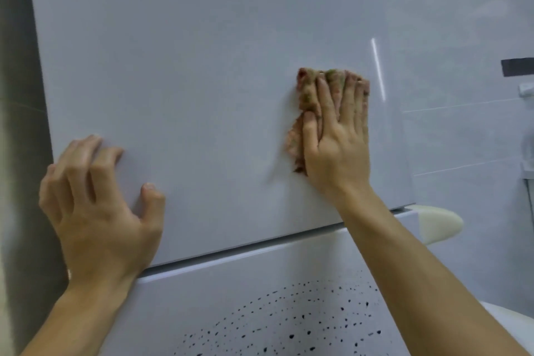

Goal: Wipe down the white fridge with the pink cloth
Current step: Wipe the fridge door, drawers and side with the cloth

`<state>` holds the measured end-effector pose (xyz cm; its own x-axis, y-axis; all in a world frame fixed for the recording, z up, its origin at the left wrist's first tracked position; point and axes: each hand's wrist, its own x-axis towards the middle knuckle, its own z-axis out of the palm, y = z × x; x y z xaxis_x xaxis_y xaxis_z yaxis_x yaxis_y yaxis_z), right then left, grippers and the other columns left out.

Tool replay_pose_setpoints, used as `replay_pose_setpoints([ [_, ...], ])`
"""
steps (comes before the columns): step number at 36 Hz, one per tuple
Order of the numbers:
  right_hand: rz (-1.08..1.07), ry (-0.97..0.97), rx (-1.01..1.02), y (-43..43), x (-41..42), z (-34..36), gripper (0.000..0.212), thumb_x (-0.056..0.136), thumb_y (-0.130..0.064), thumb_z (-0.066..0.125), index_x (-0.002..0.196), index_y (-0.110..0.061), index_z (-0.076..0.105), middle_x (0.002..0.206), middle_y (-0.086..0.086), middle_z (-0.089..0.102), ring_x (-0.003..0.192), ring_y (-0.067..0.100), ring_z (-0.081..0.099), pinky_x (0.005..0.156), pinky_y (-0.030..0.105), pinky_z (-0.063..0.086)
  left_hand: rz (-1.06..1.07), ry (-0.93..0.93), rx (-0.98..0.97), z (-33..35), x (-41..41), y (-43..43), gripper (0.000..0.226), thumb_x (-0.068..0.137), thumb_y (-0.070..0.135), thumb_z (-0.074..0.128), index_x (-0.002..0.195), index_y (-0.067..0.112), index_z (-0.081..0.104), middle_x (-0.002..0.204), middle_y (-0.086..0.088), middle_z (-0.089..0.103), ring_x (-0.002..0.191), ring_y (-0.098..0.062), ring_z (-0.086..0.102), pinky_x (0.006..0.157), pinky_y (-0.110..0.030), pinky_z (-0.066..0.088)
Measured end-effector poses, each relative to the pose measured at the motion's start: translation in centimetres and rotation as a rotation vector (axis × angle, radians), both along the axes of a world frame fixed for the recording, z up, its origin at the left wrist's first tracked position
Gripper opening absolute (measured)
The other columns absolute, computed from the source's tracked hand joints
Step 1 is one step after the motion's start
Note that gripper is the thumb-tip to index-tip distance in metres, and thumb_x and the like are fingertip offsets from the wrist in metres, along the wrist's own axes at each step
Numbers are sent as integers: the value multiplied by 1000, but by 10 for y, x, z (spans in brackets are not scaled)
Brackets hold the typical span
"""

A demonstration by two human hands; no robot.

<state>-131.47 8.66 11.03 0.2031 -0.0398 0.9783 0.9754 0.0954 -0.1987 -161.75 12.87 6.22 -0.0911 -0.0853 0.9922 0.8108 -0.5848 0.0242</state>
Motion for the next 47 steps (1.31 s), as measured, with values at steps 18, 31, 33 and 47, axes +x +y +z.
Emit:
replay_pose_setpoints([
  [18,34,47,152,27,-144,37,63,102,-38,37,162,-19,38,170,24,22,160,42,14,130,55,10,-165,42,-20,-1,-18,-11,52,101,24,33,136,-1,62,151,-19,53,143,-37,44,121,-56,30],
  [31,248,-492,-16,23,-194,-69,54,106,-25,52,159,-23,43,172,9,22,163,24,9,131,45,18,-200,7,8,-13,-32,1,52,109,27,29,147,-3,47,160,-22,40,152,-39,35,125,-55,28],
  [33,231,-486,-22,18,-174,-71,55,108,-24,48,161,-19,39,173,9,22,163,24,9,131,46,19,-178,21,-7,-14,-31,7,51,108,26,32,148,-1,47,162,-21,38,152,-41,34,125,-57,27],
  [47,102,619,-19,-13,28,-76,63,111,-38,23,169,-25,1,175,13,-12,161,32,-15,130,47,-12,-166,58,-55,-17,-15,14,55,105,35,36,153,9,39,169,-11,30,157,-35,27,122,-67,25],
])
